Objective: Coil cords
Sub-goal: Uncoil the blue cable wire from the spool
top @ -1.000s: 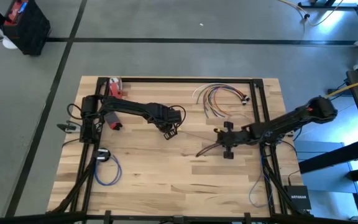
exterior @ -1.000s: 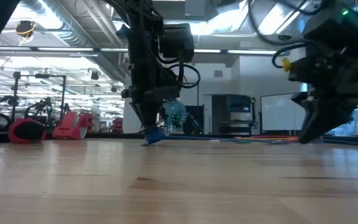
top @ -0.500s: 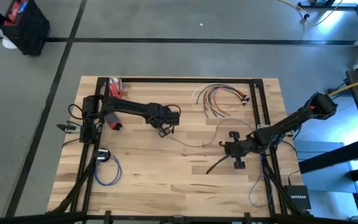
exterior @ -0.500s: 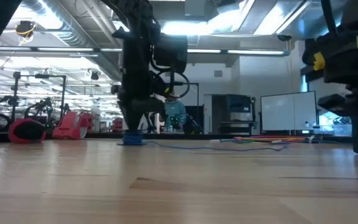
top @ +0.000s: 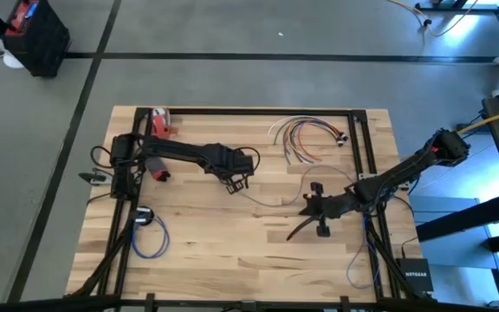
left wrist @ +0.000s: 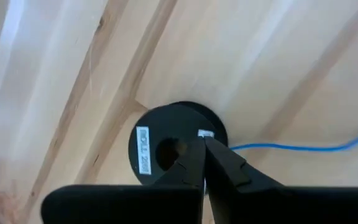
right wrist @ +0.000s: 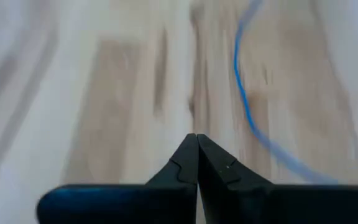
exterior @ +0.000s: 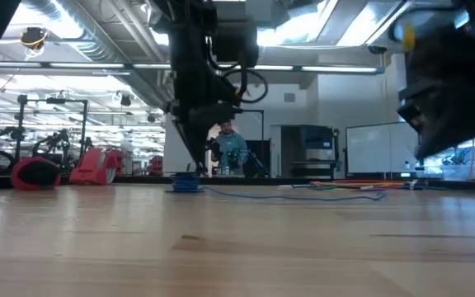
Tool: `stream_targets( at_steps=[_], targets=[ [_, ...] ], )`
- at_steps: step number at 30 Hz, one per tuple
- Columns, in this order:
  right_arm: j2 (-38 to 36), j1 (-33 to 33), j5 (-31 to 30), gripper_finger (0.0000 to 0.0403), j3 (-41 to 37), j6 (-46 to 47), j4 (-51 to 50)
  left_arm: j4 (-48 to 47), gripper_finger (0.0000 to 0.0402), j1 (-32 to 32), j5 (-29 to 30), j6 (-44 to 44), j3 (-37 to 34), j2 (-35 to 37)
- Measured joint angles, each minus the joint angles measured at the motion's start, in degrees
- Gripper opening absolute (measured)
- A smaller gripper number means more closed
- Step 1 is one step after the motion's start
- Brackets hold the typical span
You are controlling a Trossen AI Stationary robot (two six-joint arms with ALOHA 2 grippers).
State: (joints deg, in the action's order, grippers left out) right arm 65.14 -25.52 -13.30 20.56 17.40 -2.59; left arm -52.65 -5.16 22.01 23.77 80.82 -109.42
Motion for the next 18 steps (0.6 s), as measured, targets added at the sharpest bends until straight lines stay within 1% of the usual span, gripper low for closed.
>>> stream_targets(
  at_steps=[2,4,7,9,11,13,15,18],
  targets=[
    [0.0,0.0,-0.2,0.001,0.0,-1.5,5.0,-0.2,0.0,0.3,0.0,0.1,0.0,0.7],
    [0.4,0.0,-1.2,0.0028,0.0,-2.9,9.9,-0.3,0.0,0.3,0.0,0.0,0.1,1.1],
    [2.5,0.0,-5.8,0.0074,0.1,-5.4,17.5,0.0,0.0,0.3,0.0,-0.1,0.1,1.2],
    [5.1,1.3,-6.8,0.0108,0.1,-8.5,22.7,0.1,0.0,0.3,-0.4,-1.6,0.1,1.2],
    [7.9,3.2,-6.8,0.0136,0.1,-10.2,27.2,0.4,0.0,0.0,-1.5,-3.5,0.1,1.2],
    [11.1,5.8,-5.9,0.0155,0.1,-10.4,32.2,0.8,0.0,-0.6,-2.9,-4.8,-0.1,1.2],
    [14.2,8.8,-4.1,0.0165,0.2,-10.6,36.4,0.5,0.0,-1.4,-3.6,-5.6,-0.8,1.2],
    [19.2,13.0,-1.3,0.0166,1.7,-10.6,40.9,1.0,0.0,-2.1,-3.7,-5.9,-2.4,1.3]
  ],
)
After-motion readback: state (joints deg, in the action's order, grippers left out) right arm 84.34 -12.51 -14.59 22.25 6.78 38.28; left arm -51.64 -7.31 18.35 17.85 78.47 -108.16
